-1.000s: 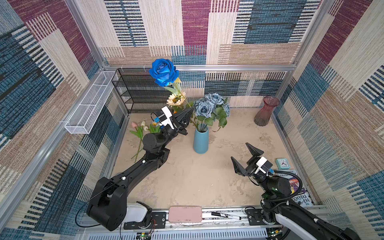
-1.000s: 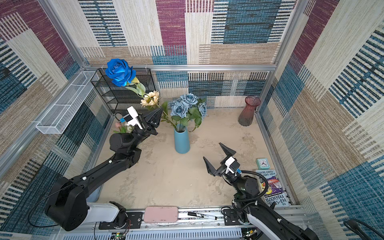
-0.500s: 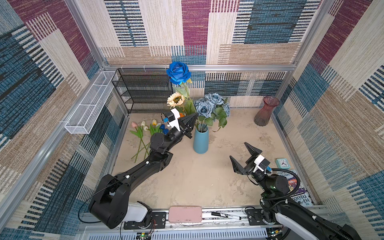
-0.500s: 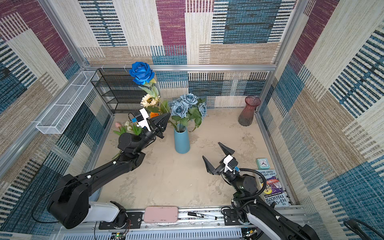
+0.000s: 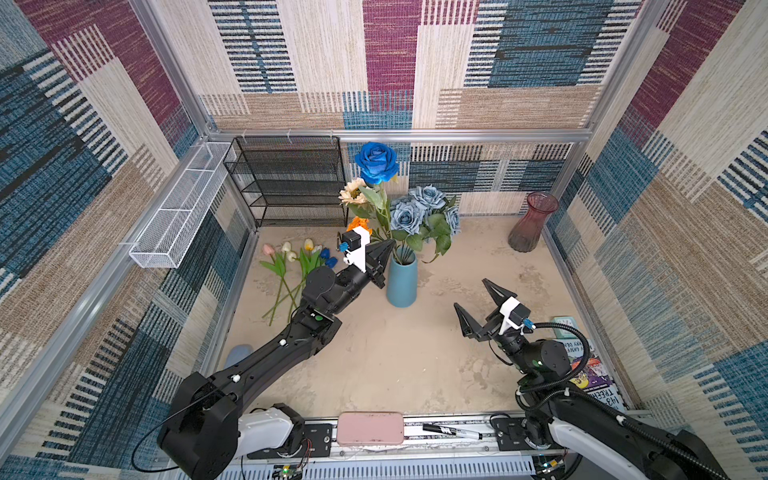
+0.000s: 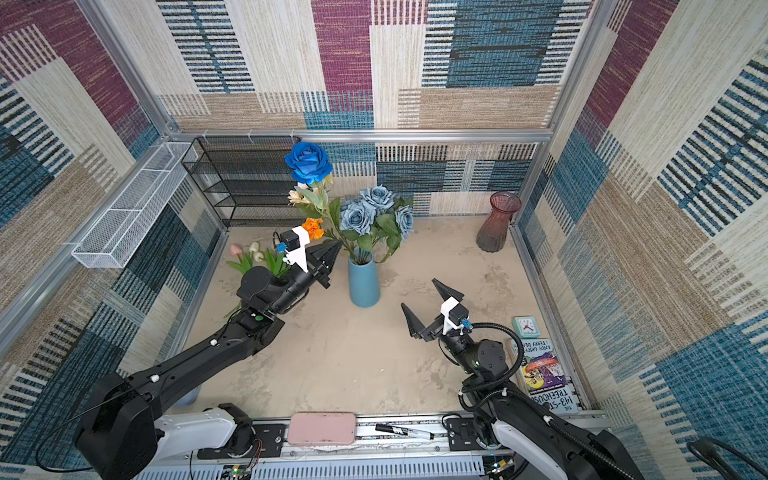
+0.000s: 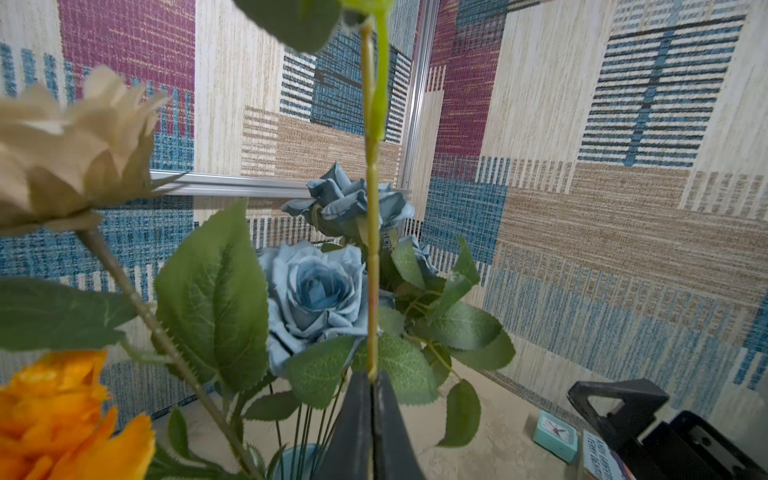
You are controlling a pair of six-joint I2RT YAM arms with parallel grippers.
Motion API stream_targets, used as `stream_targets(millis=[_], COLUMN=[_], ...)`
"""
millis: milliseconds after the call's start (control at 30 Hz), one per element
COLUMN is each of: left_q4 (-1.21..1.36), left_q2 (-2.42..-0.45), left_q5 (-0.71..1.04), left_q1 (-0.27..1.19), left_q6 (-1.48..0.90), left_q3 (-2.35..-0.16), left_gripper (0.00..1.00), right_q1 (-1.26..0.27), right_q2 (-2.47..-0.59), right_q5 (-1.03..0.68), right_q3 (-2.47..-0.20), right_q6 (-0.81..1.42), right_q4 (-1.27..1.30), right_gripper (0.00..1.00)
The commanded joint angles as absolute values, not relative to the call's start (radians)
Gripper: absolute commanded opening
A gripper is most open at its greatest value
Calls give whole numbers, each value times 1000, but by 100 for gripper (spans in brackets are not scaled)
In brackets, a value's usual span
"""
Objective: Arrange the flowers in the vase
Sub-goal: 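Lower the blue rose into the vase with left gripper while right gripper approaches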
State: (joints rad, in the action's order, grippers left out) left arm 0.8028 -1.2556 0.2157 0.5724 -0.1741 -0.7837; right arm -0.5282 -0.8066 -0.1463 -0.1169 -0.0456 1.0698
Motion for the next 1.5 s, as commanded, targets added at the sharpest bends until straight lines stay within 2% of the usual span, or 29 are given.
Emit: stream_targets(millis=[0, 333, 800, 1133, 1167, 1267, 1367, 1467], left_q4=[765, 798, 848, 846, 845, 842, 837, 824], left_q2=[-1268, -1304, -1358, -1360, -1361, -1361, -1361, -1355], left_q5=[211, 222, 214, 212, 212, 193, 196, 199], left_q1=[576, 580, 597, 603, 603, 603, 603, 603], left_q6=[-149, -154, -131, -114, -110, -107, -99, -94], left_q3=[-790, -830, -770, -793, -798, -811, -828, -842], left_gripper=[0, 0, 0, 0, 2, 18, 19, 26], right_q1=[-529, -529, -529, -529, -529, -529, -529, -529], right_q2=[-836, -888, -939, -1055, -1068, -1101, -1122, -1132], right_q5=[-136, -136, -165, -210, -216, -218, -221, -222], right_q3=[-150, -182, -206, -285, -292, -324, -340, -350], right_q6=[-26, 1, 2, 20, 20, 22, 29, 29], right_q4=[1055, 1066, 1060, 1039, 1039, 1012, 1011, 1011], right_gripper=[100, 100, 100, 100, 100, 100, 100, 100])
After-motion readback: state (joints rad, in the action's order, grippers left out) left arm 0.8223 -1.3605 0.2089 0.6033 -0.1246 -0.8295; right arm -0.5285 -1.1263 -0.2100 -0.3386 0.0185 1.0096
